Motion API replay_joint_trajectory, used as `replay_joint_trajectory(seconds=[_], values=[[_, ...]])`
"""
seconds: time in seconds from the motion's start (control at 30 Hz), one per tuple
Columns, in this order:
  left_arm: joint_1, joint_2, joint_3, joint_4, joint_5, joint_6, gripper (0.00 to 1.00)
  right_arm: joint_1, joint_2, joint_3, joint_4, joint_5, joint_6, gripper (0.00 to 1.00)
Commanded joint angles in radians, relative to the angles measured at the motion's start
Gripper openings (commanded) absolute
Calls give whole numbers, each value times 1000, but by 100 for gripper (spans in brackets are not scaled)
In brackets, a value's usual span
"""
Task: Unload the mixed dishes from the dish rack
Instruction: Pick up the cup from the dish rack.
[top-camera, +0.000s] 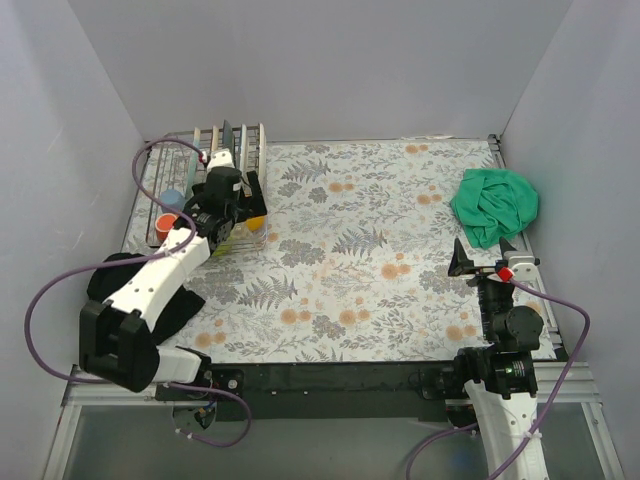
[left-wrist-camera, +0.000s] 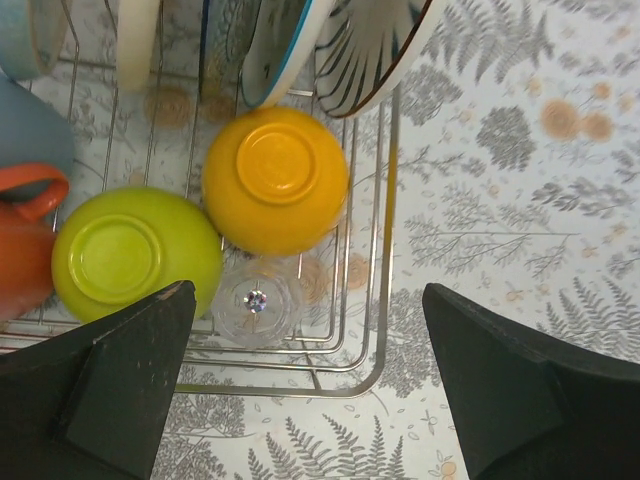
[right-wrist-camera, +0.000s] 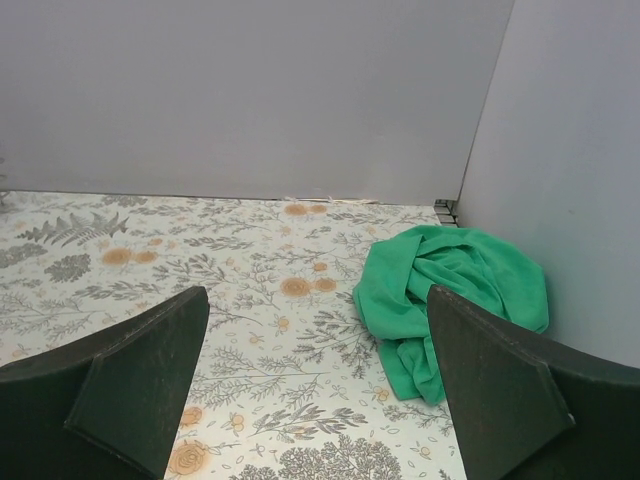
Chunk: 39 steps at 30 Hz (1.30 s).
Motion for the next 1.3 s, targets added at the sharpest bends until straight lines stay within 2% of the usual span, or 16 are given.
replay_joint_trajectory(seconds=[0.0,0.2,0.43,0.57,0.83,0.97,1.17,1.27], values=[[16,92,81,-165,-17,3,98,11,-204,33,26,12,0,98],[79,256,149,-210,88,14,98,19,-202,33,26,14,-1,98],[118,367,213,-254,146,19,95,28,-204,28,26,15,-5,98],[119,376,215,-282,183,17,91,28,-202,25,29,20,-7,98],[119,359,245,-337,186,17,88,30,-201,21,35,24,-8,98],[119,385,261,-351,190,17,86,31,-201,21,35,21,-8,98],[121,427,273,-360,210,17,77,33,-202,21,34,23,-8,98],[121,440,273,-362,221,17,77,34,-202,19,35,24,-8,98]])
